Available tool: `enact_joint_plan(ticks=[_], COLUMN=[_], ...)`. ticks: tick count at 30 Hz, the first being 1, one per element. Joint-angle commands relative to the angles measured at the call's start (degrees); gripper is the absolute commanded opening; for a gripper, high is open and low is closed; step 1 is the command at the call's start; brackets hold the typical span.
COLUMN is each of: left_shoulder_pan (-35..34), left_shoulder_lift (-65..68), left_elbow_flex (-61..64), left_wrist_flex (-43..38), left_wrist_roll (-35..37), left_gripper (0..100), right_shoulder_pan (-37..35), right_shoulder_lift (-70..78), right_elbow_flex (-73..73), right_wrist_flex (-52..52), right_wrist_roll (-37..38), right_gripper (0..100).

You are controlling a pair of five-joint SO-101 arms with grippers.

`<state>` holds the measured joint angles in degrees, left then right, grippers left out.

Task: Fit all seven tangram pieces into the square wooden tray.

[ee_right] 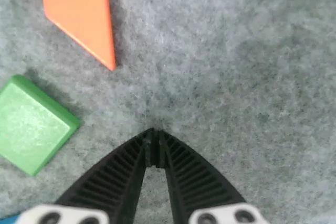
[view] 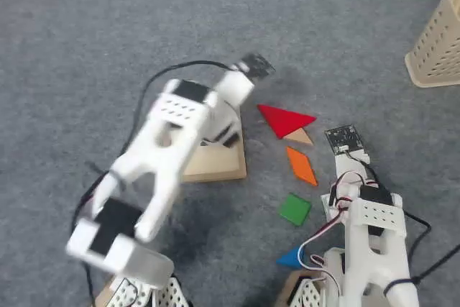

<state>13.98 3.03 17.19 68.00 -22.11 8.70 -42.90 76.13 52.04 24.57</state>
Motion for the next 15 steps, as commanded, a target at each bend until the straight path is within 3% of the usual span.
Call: enact_joint_plan(ticks=[1,7,15], left_shoulder_pan=[-6.68,-7.12,-6.95], left_shoulder_lift=[-5.27,6.33,16.09], left_elbow_flex=[3.74,2.77,-2.51], left_wrist_flex=[-9.67,-17.23,-17.14], left_wrist_roll=[0.18,1.41,1.05], left_gripper=[20,20,20], right_shoulder_pan=[0.48,0.48,0.48], right_shoulder_lift=[-1.63,-1.63,-1.63], right_elbow_flex=[-0.26,-0.26,-0.26], right_wrist_flex=[-0.75,-0.57,-0.48], right_wrist_roll=[1.41,1.41,1.41], right_gripper=[1.7,1.7,1.7])
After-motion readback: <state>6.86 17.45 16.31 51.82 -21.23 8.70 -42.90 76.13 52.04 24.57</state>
